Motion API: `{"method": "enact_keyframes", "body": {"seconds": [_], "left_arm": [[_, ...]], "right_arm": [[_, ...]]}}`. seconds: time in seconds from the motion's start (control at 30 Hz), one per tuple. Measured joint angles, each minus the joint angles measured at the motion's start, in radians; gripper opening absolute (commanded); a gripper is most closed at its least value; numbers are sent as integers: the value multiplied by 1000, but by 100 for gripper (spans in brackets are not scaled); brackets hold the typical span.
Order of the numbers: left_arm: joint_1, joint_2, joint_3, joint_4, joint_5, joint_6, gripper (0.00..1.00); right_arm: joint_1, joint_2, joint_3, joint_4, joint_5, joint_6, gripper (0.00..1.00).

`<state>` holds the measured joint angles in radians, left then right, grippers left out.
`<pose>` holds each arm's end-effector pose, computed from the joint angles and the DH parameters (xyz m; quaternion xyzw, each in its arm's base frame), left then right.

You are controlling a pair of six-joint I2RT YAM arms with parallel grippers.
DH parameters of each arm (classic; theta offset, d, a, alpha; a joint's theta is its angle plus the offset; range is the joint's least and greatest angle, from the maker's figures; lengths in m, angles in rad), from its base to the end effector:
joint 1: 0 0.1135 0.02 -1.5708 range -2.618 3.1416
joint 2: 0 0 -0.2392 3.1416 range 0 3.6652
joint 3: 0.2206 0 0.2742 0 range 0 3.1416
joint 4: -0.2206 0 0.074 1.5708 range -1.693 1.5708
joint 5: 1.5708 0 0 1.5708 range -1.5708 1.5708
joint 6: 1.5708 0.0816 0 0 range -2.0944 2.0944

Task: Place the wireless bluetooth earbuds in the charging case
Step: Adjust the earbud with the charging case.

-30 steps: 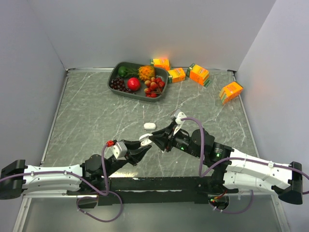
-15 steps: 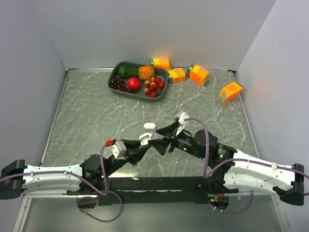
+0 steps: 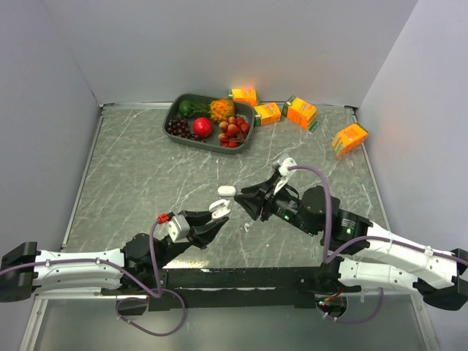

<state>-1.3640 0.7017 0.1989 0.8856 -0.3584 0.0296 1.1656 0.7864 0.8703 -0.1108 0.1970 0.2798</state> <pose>0.0773 -0.2292 0.2477 0.2402 0.5171 -0.4262 0.7023 0.1198 0.2387 0.3609 -0.2436 0.6737 0.4063 0.5672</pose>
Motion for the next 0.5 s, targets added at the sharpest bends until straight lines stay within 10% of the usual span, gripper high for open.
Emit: {"method": "enact_keyframes", "body": {"seconds": [0.5], "left_arm": [[0, 19, 24, 31, 48, 63, 1]], "right_arm": [[0, 90, 70, -156, 49, 0, 40]]}}
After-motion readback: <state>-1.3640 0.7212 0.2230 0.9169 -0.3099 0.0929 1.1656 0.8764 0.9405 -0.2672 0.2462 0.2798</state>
